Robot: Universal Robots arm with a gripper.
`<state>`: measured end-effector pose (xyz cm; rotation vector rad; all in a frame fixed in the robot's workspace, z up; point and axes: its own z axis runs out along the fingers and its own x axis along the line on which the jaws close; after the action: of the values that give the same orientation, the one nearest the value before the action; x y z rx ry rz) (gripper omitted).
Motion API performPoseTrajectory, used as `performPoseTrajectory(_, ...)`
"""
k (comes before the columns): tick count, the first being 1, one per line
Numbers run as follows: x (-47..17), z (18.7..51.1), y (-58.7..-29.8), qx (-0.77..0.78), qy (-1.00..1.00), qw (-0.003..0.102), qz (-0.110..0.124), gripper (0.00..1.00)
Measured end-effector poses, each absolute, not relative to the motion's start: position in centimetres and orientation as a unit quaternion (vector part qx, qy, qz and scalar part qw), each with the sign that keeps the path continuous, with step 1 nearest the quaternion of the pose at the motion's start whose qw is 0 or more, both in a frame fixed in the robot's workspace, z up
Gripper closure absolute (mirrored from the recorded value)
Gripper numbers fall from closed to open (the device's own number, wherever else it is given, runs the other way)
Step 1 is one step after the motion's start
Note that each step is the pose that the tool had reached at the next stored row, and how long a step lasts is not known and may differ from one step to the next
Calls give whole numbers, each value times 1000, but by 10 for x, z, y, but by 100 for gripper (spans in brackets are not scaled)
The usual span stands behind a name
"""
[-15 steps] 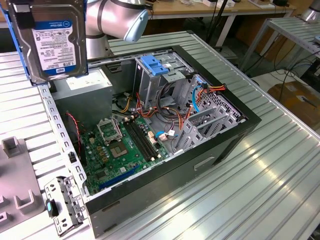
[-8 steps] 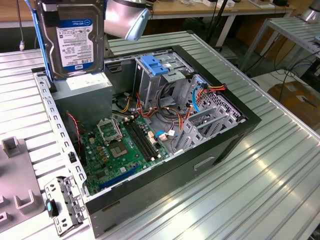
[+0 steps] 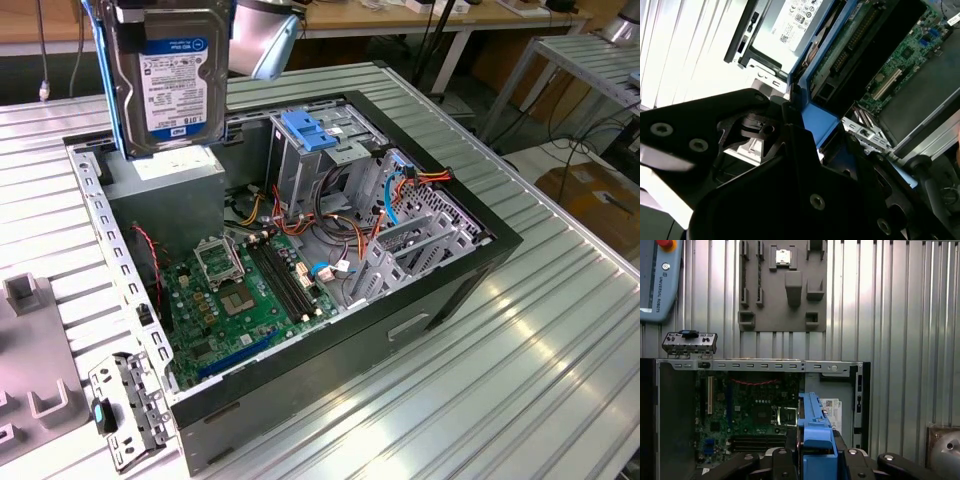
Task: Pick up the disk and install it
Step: 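Pick up the disk, then insert the disk into the insertion slot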
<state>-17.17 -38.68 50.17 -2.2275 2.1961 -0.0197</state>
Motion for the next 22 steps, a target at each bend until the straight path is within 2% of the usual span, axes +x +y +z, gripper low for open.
performPoseTrajectory(7,-151,501,-397,-712,702,7,-6,63)
performPoseTrajectory(22,-146,501,-398,-712,702,6,-7,63)
